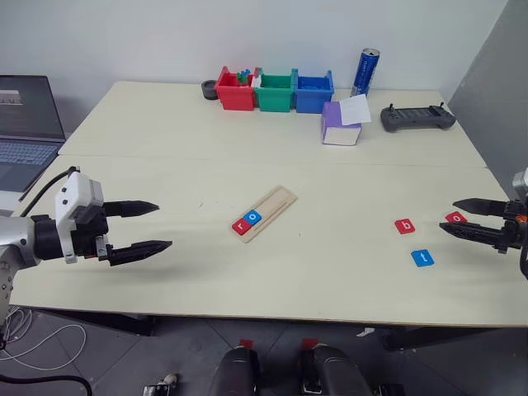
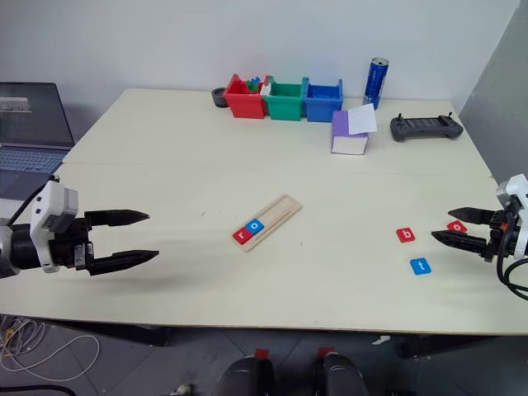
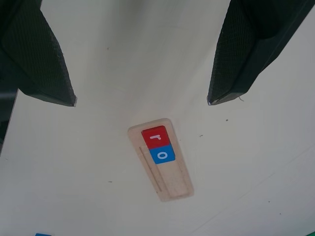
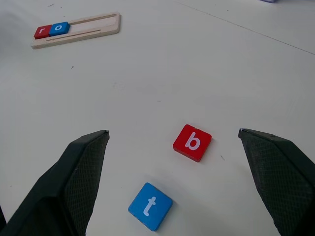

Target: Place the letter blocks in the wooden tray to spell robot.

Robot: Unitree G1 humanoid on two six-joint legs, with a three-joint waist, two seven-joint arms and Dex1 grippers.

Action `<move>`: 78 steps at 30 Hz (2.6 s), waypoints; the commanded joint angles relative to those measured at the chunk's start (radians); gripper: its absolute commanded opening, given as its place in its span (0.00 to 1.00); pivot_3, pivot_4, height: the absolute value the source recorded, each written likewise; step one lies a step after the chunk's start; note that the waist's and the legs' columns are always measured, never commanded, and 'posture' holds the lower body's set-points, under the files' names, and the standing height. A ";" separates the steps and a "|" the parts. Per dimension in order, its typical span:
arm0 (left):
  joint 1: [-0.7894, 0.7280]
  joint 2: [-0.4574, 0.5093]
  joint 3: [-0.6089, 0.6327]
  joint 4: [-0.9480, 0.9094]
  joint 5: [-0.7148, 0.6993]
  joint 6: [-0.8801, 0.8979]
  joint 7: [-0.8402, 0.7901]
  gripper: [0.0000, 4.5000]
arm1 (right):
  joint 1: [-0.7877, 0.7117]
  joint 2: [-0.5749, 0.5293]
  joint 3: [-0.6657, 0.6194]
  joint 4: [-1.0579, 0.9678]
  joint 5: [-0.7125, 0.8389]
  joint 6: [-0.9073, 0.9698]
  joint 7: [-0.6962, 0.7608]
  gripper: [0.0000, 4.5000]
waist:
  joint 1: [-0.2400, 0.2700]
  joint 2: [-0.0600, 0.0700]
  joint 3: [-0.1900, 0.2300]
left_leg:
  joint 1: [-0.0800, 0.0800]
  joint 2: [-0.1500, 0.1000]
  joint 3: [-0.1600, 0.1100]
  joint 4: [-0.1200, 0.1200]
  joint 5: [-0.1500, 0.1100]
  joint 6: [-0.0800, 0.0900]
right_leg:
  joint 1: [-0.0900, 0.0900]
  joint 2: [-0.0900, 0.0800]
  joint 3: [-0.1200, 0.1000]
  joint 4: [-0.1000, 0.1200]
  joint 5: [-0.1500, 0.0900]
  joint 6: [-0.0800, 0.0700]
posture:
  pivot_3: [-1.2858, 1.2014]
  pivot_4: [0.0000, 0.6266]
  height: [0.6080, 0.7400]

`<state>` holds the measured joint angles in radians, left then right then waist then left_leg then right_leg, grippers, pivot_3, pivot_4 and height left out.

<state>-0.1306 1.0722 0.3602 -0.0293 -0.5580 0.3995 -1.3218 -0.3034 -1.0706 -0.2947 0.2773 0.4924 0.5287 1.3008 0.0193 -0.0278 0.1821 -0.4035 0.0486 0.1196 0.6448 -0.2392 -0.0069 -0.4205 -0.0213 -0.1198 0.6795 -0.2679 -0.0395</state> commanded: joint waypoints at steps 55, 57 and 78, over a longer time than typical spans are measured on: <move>-0.202 -0.559 -0.409 0.180 0.393 -0.280 0.503 1.00 | -0.047 0.304 0.361 -0.683 0.035 0.230 -0.333 1.00 | 0.000 -0.002 -0.002 | 0.001 0.000 0.000 0.001 0.000 0.000 | 0.002 0.000 0.000 0.001 0.000 0.000 | 0.52 0.24 1.00; -0.196 -0.551 -0.418 0.175 0.402 -0.267 0.502 1.00 | -0.048 0.307 0.367 -0.682 0.031 0.227 -0.334 1.00 | 0.000 -0.002 -0.002 | 0.001 0.000 0.000 0.001 0.000 0.000 | 0.002 0.000 0.000 0.001 0.000 0.000 | 0.52 0.24 1.00; -0.225 -0.558 -0.437 0.162 0.439 -0.108 0.550 1.00 | -0.047 0.307 0.389 -0.670 0.003 0.207 -0.338 1.00 | 0.000 -0.002 -0.002 | 0.002 0.000 -0.001 0.001 0.000 0.000 | 0.003 0.000 0.000 0.001 0.000 0.000 | 0.52 0.24 1.00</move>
<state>-0.3498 0.5144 -0.0663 0.1554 -0.1327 0.2705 -0.7866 -0.3452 -0.7636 0.1016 -0.3715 0.4926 0.7509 0.9617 0.0192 -0.0298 0.1802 -0.4017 0.0483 0.1187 0.6461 -0.2391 -0.0066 -0.4175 -0.0213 -0.1200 0.6808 -0.2675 -0.0391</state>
